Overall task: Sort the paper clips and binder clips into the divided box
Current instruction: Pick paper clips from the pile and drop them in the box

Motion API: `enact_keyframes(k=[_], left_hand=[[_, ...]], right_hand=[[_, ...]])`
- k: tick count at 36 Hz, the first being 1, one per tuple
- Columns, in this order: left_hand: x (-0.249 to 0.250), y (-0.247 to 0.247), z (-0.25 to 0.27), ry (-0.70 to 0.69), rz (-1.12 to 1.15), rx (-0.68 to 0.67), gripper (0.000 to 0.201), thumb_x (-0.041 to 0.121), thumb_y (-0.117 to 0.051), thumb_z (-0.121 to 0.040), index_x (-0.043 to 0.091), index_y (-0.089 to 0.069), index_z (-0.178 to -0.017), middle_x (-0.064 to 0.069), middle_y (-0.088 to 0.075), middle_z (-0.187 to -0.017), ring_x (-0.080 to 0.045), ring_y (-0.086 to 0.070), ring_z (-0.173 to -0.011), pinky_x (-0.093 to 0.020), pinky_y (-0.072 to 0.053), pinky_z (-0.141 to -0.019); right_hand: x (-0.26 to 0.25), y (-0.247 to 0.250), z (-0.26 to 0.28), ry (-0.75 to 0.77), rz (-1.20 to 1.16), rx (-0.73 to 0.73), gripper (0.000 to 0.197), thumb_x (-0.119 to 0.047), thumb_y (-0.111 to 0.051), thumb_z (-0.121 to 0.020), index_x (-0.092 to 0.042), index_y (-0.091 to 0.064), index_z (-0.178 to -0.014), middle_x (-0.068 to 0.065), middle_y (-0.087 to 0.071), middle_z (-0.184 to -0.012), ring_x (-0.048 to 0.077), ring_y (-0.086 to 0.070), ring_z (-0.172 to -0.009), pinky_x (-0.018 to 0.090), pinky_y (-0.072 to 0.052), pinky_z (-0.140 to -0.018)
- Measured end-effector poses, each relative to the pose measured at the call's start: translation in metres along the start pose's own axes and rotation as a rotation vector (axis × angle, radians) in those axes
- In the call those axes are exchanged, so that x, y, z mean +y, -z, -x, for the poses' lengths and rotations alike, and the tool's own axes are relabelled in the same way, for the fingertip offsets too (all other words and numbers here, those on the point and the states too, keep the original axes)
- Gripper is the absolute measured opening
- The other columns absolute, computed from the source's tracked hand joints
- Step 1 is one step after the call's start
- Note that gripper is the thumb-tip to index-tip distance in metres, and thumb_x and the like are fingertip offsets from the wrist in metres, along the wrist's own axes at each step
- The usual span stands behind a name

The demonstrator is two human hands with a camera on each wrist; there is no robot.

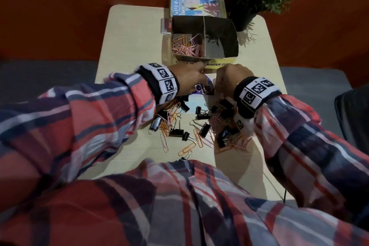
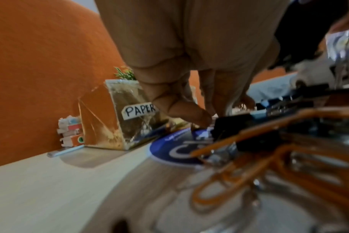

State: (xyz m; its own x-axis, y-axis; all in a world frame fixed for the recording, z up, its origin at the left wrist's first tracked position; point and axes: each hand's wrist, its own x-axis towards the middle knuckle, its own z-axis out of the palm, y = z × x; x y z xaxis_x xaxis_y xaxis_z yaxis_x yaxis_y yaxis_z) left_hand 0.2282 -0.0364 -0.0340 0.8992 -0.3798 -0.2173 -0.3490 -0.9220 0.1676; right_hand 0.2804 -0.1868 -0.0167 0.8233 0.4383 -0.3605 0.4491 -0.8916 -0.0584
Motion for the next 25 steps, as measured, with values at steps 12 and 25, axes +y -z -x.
enact_keyframes(k=[12, 25], left_hand=[[0.0, 0.004, -0.005, 0.026, -0.108, -0.078, 0.017, 0.012, -0.054, -0.092, 0.009, -0.069, -0.1, -0.012, -0.061, -0.111, -0.029, -0.061, -0.098, -0.033, -0.046, -0.074], [-0.028, 0.013, 0.037, 0.353, 0.271, 0.066, 0.007, 0.015, -0.064, -0.088, 0.016, -0.066, -0.094, 0.002, -0.06, -0.088, -0.018, -0.054, -0.083, -0.026, -0.038, -0.071]], right_hand=[[0.002, 0.081, -0.01, 0.085, -0.465, 0.368, 0.014, -0.015, -0.066, -0.088, -0.02, -0.064, -0.075, -0.001, -0.069, -0.077, 0.007, -0.068, -0.065, 0.013, -0.051, -0.05], [-0.077, 0.081, -0.061, 0.277, -0.059, 0.279, 0.015, -0.017, -0.047, -0.089, -0.022, -0.06, -0.083, 0.01, -0.065, -0.092, 0.03, -0.065, -0.096, 0.034, -0.044, -0.074]])
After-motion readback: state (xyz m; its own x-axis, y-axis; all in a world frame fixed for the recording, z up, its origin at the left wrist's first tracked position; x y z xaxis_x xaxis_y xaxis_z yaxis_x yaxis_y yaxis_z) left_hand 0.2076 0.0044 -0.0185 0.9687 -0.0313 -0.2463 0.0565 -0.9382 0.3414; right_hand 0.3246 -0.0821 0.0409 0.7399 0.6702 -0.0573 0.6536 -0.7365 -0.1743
